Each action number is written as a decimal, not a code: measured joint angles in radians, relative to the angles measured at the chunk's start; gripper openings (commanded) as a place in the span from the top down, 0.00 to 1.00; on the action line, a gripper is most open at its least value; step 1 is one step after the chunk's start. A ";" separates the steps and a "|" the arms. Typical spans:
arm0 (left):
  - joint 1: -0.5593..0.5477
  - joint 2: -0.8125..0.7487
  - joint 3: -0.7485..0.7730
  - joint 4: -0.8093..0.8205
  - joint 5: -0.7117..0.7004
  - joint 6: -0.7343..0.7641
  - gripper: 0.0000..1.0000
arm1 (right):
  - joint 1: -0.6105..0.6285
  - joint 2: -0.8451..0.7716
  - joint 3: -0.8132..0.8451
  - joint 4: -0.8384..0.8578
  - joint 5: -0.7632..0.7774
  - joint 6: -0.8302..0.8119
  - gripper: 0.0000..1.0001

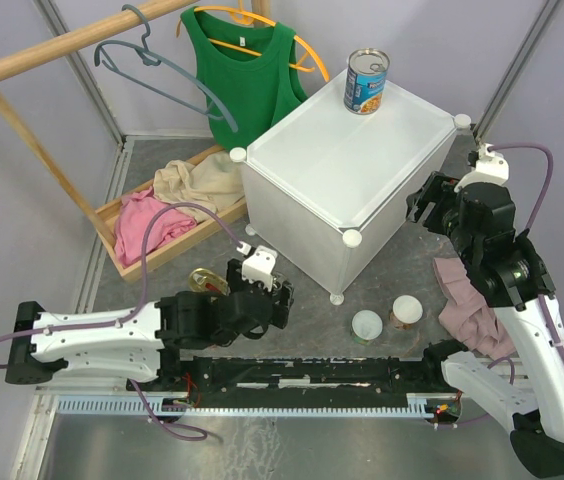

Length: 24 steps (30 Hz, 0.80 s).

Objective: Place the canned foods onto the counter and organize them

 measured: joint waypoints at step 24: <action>-0.011 0.045 0.465 -0.050 -0.105 0.256 0.97 | 0.000 0.019 0.051 -0.023 0.016 0.000 0.20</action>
